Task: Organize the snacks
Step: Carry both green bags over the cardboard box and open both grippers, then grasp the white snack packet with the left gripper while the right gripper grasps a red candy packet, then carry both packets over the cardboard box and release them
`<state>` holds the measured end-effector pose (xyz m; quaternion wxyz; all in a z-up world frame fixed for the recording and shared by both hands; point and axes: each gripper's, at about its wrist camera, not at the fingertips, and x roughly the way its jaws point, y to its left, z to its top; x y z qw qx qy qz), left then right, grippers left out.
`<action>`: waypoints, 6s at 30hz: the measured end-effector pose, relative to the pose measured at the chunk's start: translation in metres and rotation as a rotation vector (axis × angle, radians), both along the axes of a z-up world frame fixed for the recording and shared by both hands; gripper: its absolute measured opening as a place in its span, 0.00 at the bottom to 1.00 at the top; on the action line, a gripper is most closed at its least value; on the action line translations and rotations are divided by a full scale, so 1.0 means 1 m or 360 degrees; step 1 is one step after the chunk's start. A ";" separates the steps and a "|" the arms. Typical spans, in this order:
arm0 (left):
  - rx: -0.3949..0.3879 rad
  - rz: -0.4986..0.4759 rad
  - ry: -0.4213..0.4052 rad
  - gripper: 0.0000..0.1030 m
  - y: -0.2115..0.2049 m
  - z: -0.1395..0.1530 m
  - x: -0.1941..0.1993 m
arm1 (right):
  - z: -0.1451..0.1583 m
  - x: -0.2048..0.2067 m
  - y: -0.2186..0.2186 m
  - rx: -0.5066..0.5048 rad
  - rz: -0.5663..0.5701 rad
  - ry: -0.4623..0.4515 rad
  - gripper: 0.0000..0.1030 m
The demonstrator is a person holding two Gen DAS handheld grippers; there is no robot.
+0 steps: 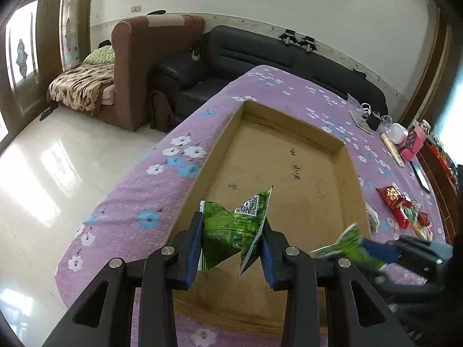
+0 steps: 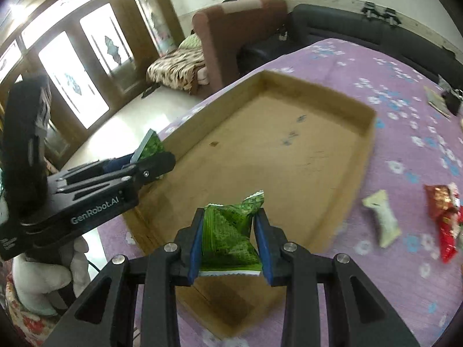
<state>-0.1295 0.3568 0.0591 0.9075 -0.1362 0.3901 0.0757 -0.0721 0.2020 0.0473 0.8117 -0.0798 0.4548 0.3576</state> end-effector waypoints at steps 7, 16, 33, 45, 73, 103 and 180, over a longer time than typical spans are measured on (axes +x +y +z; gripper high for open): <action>-0.0041 0.0026 0.0007 0.37 0.009 -0.005 -0.003 | -0.016 -0.005 0.025 -0.0068 0.0046 0.0006 0.31; -0.0079 0.0048 -0.0008 0.44 0.005 -0.002 -0.007 | -0.016 -0.013 0.033 -0.0068 0.0037 -0.0037 0.33; -0.0092 0.0009 -0.0200 0.62 -0.033 0.037 -0.017 | 0.024 -0.006 -0.058 0.0161 -0.0214 -0.0081 0.42; -0.0096 -0.0253 -0.0184 0.62 -0.097 0.040 0.001 | 0.003 0.058 -0.222 0.0015 -0.0815 -0.0129 0.44; 0.0083 -0.0656 0.0171 0.61 -0.231 -0.017 0.084 | -0.032 0.088 -0.245 0.0099 -0.0796 -0.0043 0.20; 0.0099 -0.0642 0.0185 0.21 -0.233 -0.029 0.093 | -0.028 0.087 -0.252 0.0189 -0.0812 -0.0017 0.28; -0.0320 -0.0070 -0.0173 0.55 -0.004 0.032 0.027 | 0.001 0.038 0.006 0.0064 -0.0154 0.0005 0.28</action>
